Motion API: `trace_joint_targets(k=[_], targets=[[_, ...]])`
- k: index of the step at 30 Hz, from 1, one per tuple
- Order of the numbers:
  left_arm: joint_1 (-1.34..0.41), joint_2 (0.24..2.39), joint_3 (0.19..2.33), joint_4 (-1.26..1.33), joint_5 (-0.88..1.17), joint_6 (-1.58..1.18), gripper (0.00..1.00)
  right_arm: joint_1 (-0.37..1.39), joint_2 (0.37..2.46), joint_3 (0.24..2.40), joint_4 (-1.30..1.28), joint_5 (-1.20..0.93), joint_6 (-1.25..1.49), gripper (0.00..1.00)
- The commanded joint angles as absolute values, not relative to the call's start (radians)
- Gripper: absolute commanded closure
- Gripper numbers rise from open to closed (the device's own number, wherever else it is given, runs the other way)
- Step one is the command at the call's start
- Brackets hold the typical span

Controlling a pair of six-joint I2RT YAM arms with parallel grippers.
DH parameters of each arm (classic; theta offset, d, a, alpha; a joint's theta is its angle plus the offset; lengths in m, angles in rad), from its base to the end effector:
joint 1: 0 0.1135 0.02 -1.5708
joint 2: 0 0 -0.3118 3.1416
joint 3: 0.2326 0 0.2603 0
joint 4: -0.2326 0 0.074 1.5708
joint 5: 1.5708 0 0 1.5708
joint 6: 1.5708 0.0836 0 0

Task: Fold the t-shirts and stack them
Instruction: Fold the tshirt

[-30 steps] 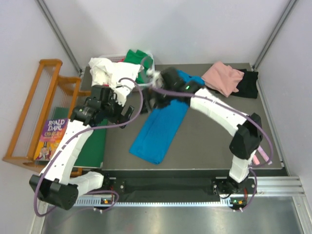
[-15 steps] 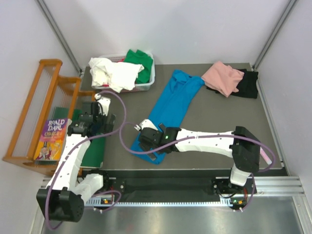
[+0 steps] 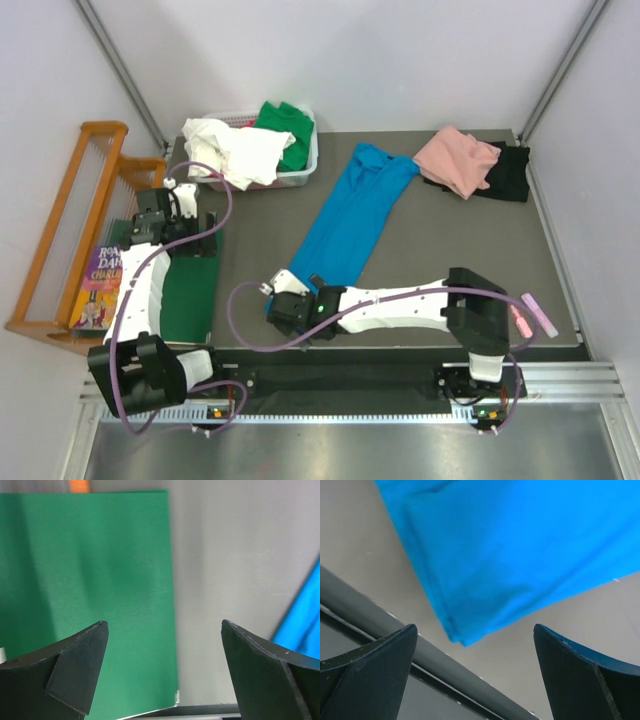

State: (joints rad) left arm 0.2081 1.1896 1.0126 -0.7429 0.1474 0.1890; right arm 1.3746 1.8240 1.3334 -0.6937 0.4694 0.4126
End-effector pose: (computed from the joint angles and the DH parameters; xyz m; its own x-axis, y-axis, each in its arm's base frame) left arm 0.2558 0.0415 0.2927 -0.7866 0.0239 -0.6171 0.0310 0.9995 -0.0009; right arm 0.1162 0.3906 0.2113 -0.5028 -0.6954 -0.5133 -0.6985 0.6768 -0.2327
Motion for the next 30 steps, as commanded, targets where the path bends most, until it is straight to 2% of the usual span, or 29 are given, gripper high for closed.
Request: trace_joint_targets(k=[1, 11, 19, 30], targets=[[0.213, 1.204, 1.049, -0.744, 0.233, 0.184, 0.01, 1.425, 1.905, 1.436, -0.686, 0.508, 0.387, 0.00], [0.213, 1.207, 1.020, -0.746, 0.236, 0.210, 0.01, 1.434, 2.031, 1.583, -0.707, 0.499, 0.321, 0.00], [0.215, 1.178, 1.002, -0.739, 0.227, 0.221, 0.01, 1.390, 2.072, 1.586, -0.654, 0.454, 0.302, 0.00], [0.215, 1.167, 1.000, -0.741, 0.213, 0.238, 0.01, 1.301, 2.074, 1.536, -0.617, 0.416, 0.307, 0.16]])
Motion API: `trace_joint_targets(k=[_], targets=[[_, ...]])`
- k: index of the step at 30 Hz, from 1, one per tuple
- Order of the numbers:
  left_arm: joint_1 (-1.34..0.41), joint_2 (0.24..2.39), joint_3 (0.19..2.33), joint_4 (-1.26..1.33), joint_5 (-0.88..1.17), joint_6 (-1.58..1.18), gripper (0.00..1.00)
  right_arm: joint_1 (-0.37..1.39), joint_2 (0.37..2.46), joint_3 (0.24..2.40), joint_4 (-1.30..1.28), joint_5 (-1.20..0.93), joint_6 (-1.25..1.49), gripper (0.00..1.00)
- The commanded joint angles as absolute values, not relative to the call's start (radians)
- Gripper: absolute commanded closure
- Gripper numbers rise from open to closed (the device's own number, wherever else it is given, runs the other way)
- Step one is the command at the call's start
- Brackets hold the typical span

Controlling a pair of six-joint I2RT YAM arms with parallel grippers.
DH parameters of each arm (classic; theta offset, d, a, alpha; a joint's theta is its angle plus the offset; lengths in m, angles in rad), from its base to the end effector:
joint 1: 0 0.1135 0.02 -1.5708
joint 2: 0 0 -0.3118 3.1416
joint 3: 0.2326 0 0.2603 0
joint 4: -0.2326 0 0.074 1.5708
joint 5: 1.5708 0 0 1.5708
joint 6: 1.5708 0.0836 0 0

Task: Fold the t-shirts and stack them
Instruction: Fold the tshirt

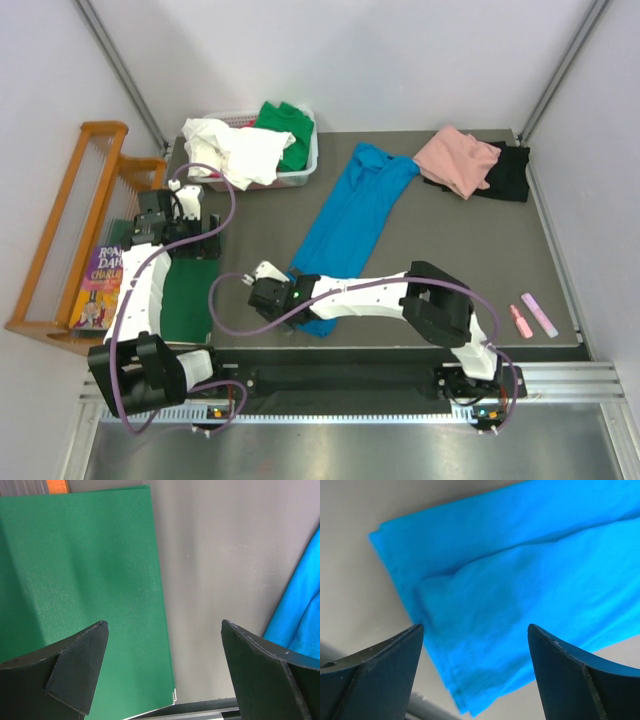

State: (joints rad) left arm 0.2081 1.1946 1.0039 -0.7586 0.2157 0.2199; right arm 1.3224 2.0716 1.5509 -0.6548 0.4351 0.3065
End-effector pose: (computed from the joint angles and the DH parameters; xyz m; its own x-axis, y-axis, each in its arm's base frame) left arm 0.2543 0.0354 0.2878 -0.7937 0.0502 -0.6062 0.0956 0.9945 -0.0428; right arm 0.1514 0.4537 0.1748 -0.4695 -0.7381 -0.4845 -0.7315 0.6325 -0.2547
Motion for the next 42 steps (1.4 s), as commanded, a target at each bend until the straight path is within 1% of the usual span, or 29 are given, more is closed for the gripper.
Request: trace_joint_targets(k=[1, 19, 32, 34, 38, 42], targets=[[0.213, 1.167, 1.003, -0.741, 0.216, 0.241, 0.01, 1.302, 2.074, 1.536, -0.617, 0.414, 0.308, 0.16], [0.215, 1.181, 0.993, -0.729, 0.210, 0.245, 0.01, 1.328, 2.089, 1.534, -0.612, 0.367, 0.347, 0.18], [0.215, 1.169, 0.979, -0.726, 0.203, 0.253, 0.01, 1.364, 2.091, 1.508, -0.611, 0.359, 0.374, 0.17], [0.213, 1.161, 0.974, -0.726, 0.199, 0.258, 0.01, 1.365, 2.095, 1.500, -0.606, 0.362, 0.376, 0.17], [0.215, 1.155, 0.963, -0.724, 0.187, 0.267, 0.01, 1.353, 2.100, 1.490, -0.589, 0.361, 0.367, 0.22], [0.213, 1.144, 0.957, -0.721, 0.181, 0.272, 0.01, 1.330, 2.105, 1.488, -0.583, 0.347, 0.364, 0.24]])
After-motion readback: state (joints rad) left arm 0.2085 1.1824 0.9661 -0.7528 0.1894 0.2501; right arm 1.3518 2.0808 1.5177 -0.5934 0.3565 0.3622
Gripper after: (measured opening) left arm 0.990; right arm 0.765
